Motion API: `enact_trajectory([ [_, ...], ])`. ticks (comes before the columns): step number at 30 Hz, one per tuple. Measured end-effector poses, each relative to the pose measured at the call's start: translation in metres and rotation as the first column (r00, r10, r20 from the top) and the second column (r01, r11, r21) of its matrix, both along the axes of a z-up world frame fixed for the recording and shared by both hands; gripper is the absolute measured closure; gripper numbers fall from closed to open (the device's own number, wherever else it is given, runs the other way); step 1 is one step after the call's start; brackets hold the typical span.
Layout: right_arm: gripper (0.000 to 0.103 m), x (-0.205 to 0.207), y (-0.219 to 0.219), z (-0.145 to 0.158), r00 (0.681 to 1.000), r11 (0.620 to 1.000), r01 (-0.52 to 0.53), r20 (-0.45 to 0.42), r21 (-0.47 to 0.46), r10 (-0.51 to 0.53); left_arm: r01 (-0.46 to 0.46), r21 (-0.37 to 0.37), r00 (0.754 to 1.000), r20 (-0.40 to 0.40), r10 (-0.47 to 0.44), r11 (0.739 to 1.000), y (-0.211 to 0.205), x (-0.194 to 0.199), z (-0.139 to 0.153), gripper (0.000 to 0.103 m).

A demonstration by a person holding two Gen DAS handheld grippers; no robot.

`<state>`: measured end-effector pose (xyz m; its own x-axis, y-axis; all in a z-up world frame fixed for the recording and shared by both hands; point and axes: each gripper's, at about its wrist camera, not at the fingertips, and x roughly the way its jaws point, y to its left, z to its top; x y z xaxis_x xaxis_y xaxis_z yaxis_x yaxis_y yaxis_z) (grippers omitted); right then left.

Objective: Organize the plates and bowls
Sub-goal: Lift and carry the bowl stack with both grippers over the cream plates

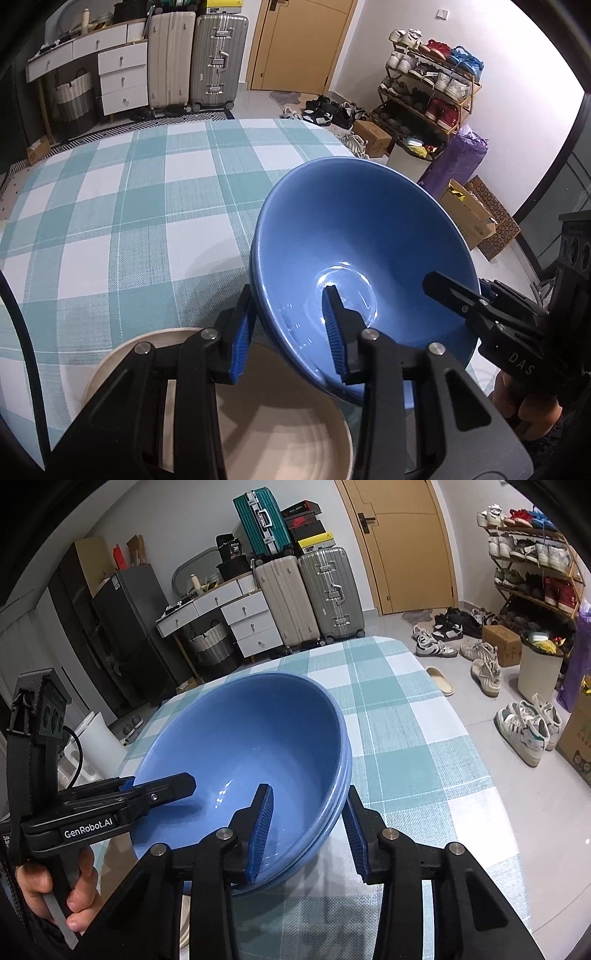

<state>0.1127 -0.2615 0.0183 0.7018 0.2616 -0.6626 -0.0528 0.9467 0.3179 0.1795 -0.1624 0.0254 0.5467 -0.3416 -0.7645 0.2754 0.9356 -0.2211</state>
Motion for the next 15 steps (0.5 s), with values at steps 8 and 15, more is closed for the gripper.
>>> enact_trajectory([
  [8,0.064,-0.011,0.0,0.017,0.999,1.0,0.005,0.036,-0.014,-0.004,0.003,-0.002,0.999,0.038,-0.003,1.0,0.0,-0.017,0.021,0.07],
  [15,0.064,-0.027,0.004,0.033,0.998,1.0,0.003,0.068,-0.024,-0.002,0.002,-0.007,0.998,0.069,-0.001,1.0,0.003,-0.038,0.039,0.07],
])
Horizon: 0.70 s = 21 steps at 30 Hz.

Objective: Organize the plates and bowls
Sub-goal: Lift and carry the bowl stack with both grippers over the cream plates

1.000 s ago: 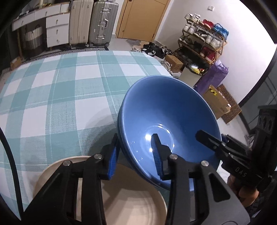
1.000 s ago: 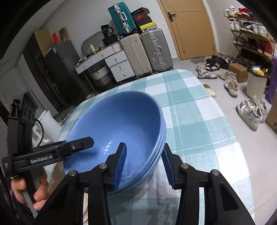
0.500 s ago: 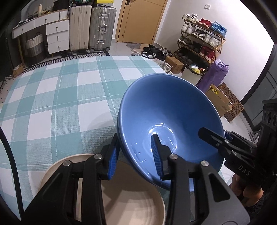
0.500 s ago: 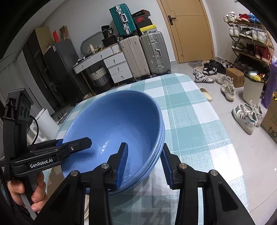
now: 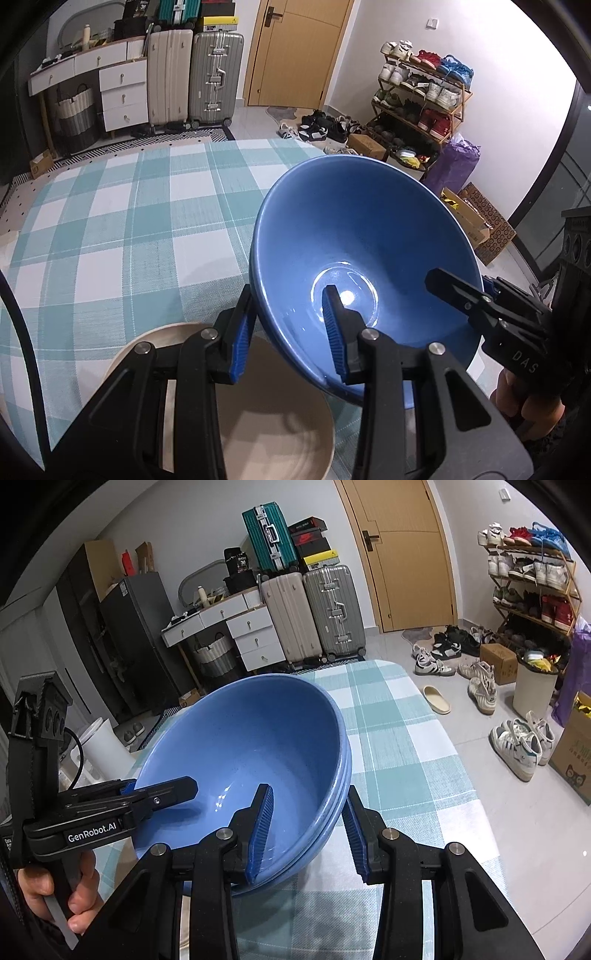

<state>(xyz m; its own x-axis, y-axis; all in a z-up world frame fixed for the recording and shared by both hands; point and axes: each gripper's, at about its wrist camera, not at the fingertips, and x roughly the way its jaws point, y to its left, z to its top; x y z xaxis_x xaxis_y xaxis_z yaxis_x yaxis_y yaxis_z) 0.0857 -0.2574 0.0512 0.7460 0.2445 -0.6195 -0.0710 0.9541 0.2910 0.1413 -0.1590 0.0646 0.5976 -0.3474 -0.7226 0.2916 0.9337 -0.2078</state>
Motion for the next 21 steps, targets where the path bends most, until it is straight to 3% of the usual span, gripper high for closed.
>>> enact_trajectory([
  [10,0.064,-0.02,0.021,0.021,0.999,0.999,-0.024,0.039,-0.022,0.025,-0.029,0.001,0.999,0.046,0.029,1.0,0.019,-0.037,0.025,0.07],
  [21,0.064,-0.029,0.068,0.03,0.994,0.995,-0.091,0.05,-0.04,0.093,-0.106,-0.008,0.991,0.077,0.106,0.994,0.071,-0.085,0.041,0.07],
])
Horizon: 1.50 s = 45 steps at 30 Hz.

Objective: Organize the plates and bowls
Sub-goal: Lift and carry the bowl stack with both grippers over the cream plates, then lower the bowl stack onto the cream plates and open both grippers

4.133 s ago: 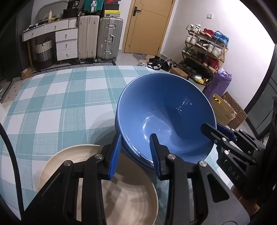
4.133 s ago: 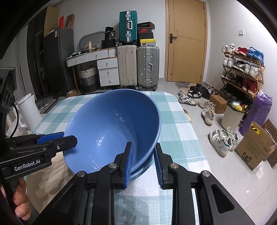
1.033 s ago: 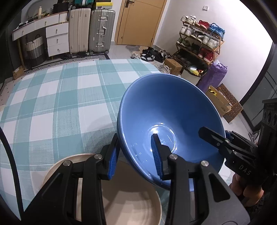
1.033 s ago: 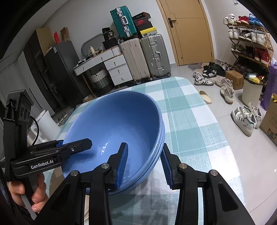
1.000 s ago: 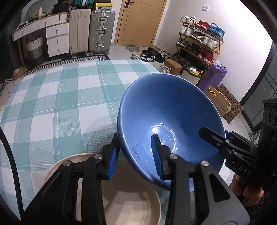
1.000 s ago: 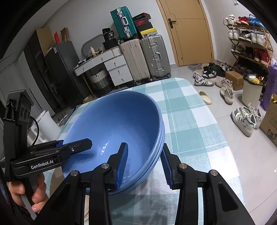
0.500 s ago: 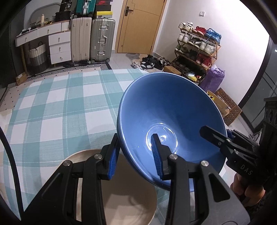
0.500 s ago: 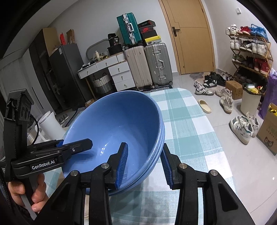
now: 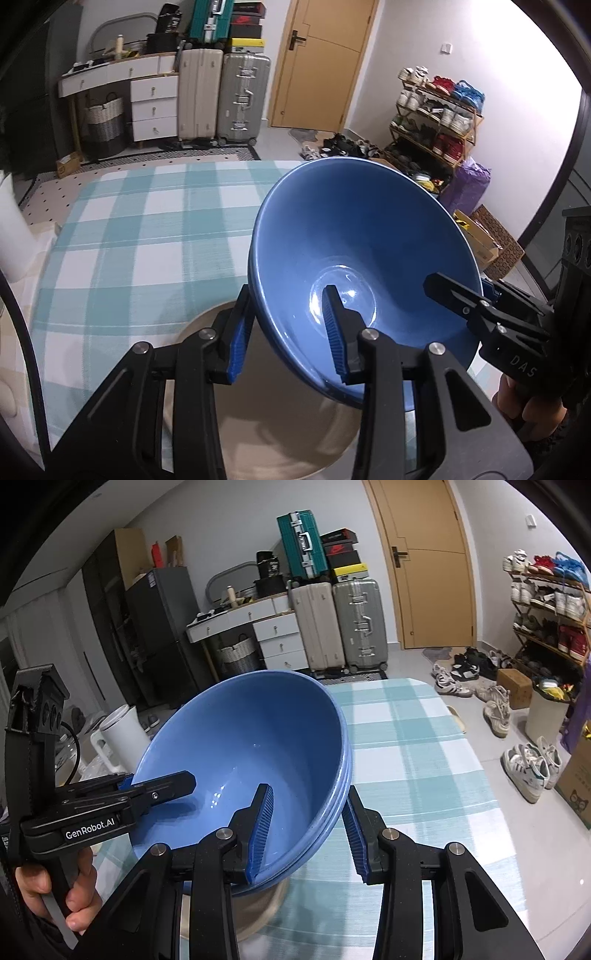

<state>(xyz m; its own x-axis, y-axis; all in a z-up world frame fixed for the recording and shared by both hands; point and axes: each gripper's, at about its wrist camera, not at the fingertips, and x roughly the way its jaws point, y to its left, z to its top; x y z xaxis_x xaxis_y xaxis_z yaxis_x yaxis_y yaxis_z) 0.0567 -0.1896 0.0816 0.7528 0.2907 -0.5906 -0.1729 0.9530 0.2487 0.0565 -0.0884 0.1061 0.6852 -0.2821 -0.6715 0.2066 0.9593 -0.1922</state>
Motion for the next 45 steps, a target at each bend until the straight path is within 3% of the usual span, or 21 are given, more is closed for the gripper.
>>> enact_trajectory([
  [16,0.064,0.011,0.068,-0.02,0.995,0.995,-0.095,-0.04,-0.026,0.094,-0.101,0.004,0.994,-0.037,0.101,0.995,0.069,-0.021,-0.022,0.07],
  [29,0.064,0.024,0.076,-0.045,0.991,0.994,-0.107,-0.089,-0.033,0.104,-0.116,0.031,0.988,-0.098,0.119,0.993,0.071,0.009,-0.057,0.07],
  [39,0.064,0.022,0.075,-0.046,0.991,0.993,-0.112,-0.084,-0.039,0.108,-0.105,0.025,0.988,-0.107,0.107,0.994,0.076,0.02,-0.069,0.07],
  [42,0.064,0.024,0.076,-0.047,0.99,0.993,-0.113,-0.094,-0.043,0.109,-0.094,0.035,0.989,-0.111,0.097,0.995,0.076,0.02,-0.068,0.057],
  [44,0.062,0.027,0.075,-0.047,0.987,0.992,-0.121,-0.113,-0.044,0.115,-0.11,0.057,0.987,-0.108,0.115,0.992,0.077,0.021,-0.068,0.034],
  [45,0.056,0.027,0.075,-0.048,0.985,0.991,-0.124,-0.122,-0.041,0.118,-0.121,0.064,0.986,-0.105,0.127,0.991,0.078,0.021,-0.068,0.028],
])
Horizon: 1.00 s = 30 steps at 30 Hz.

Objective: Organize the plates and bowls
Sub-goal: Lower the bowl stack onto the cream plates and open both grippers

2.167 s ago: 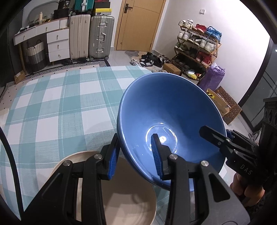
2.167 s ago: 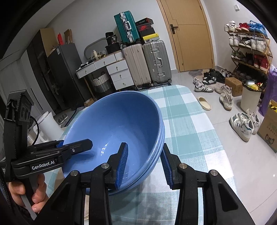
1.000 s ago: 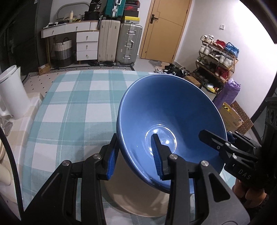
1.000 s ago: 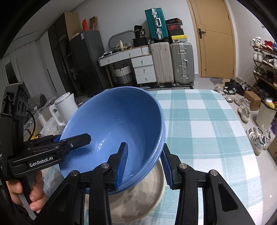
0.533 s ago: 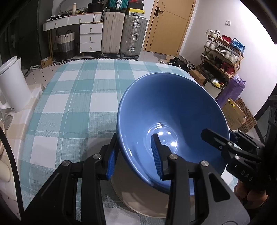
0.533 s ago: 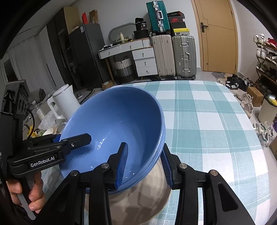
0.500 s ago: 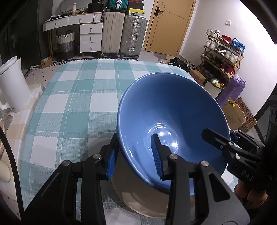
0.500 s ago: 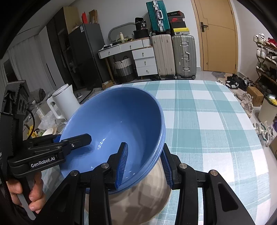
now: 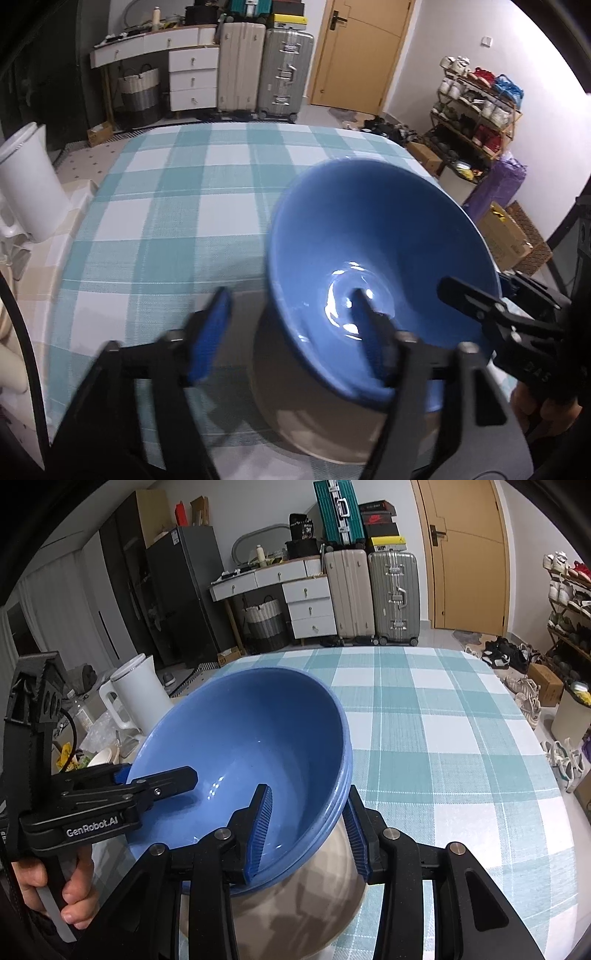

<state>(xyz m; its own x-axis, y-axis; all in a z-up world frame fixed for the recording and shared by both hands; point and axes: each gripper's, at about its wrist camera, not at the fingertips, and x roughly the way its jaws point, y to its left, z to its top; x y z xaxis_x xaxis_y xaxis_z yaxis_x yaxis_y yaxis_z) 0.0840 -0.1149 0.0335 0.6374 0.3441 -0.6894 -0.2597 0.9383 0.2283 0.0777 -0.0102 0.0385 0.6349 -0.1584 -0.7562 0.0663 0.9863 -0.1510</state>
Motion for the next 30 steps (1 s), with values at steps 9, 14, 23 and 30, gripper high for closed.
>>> enact_trajectory([
  [9,0.012,-0.007,-0.002,0.005,0.999,1.0,-0.023,0.03,0.007,0.023,-0.031,0.007,0.998,0.059,0.031,0.999,0.017,-0.009,0.013,0.017],
  [14,0.001,-0.015,-0.004,0.014,0.995,1.0,-0.014,0.101,-0.024,0.017,-0.023,-0.011,0.994,0.109,0.025,1.0,0.026,-0.023,0.022,0.001],
  [23,0.001,-0.032,-0.024,0.028,0.975,1.0,-0.029,0.221,-0.007,0.03,-0.054,-0.03,0.962,0.266,0.06,0.998,0.041,-0.062,0.036,0.001],
  [30,0.001,-0.052,-0.043,0.037,0.948,0.998,-0.062,0.314,0.0,0.059,-0.071,0.05,0.924,0.378,0.047,0.996,0.043,-0.094,0.042,0.001],
])
